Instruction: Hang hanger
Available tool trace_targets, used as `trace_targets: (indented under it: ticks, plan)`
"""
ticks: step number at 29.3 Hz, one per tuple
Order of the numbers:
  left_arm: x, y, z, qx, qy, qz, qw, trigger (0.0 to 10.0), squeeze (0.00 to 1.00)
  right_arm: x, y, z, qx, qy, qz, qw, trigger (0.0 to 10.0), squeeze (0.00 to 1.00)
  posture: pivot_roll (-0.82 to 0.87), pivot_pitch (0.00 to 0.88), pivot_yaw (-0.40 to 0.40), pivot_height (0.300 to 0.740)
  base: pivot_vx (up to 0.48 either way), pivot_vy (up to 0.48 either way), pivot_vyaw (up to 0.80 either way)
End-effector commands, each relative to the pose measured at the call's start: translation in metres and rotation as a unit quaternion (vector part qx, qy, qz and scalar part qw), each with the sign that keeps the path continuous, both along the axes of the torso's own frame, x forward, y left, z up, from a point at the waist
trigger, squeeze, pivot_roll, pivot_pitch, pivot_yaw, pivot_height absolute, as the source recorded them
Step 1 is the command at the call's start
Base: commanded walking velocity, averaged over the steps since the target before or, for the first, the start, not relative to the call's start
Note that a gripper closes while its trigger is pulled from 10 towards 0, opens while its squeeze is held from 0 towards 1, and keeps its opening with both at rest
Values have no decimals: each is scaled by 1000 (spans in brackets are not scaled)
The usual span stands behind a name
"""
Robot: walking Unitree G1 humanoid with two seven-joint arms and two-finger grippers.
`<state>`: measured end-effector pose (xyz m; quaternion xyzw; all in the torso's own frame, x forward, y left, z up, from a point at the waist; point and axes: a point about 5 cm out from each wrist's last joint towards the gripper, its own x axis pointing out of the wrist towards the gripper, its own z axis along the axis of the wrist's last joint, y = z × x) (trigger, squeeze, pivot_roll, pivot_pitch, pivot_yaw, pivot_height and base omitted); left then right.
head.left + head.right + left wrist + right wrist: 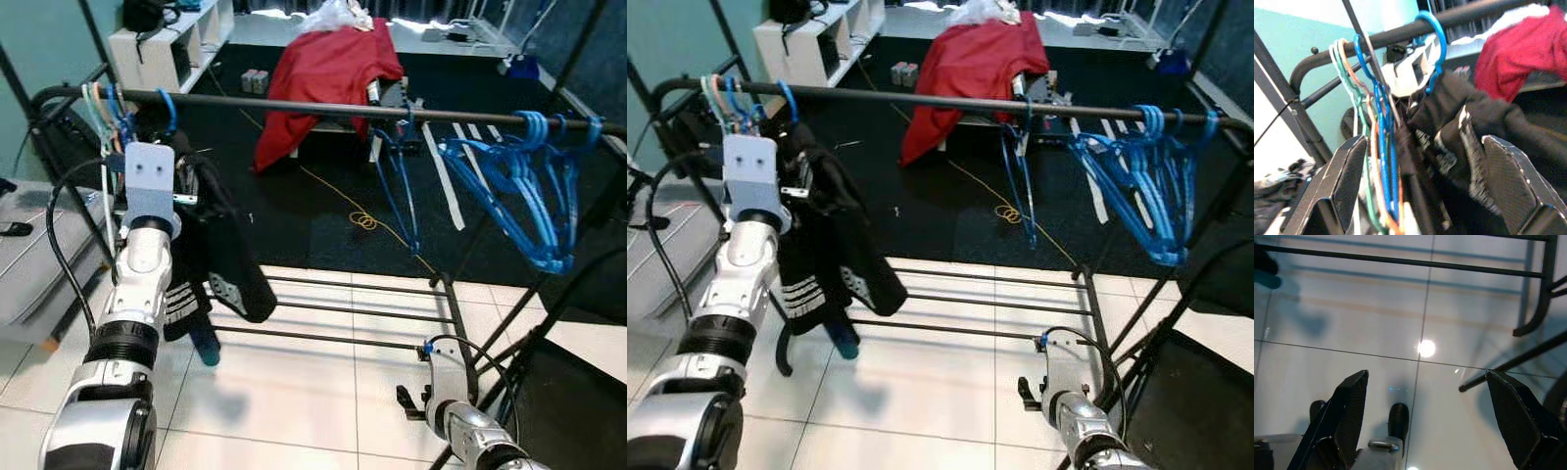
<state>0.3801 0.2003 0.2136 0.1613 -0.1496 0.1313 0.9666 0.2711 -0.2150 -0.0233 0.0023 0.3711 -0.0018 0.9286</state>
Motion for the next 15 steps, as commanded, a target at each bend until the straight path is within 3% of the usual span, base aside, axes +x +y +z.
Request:
trace_targets:
  ticks: [1,3,5,7,8,12,15]
  plan:
    - [0,-5,-8,-3,17,-3,1000,10000,0,-5,-1,-4,0,7,-5,1000,10000,0,-70,70,1,740,0,0,0]
    - [3,-13,-9,-28,19,-15,999,10000,0,-5,-1,-4,0,8,-4,1000,10000,0,-70,67,0,740,0,0,0]
    - [3,-13,-9,-28,19,-15,999,10000,0,-5,-1,-4,0,8,-4,1000,10000,0,-70,67,0,740,0,0,0]
    - [7,-24,-6,-72,15,-35,997,10000,0,-6,-1,-5,-1,8,-4,1000,10000,0,-70,67,0,740,0,0,0]
    - [7,-24,-6,-72,15,-35,997,10000,0,-6,-1,-5,-1,8,-4,1000,10000,0,-70,67,0,740,0,0,0]
    - [11,-52,7,-166,7,-71,983,10000,0,-6,-1,-4,-1,9,-3,1000,10000,0,-66,83,1,740,0,0,0]
    - [11,-67,11,-159,8,-82,984,10000,0,-5,-1,-4,-1,8,-3,1000,10000,0,-70,81,2,740,0,0,0]
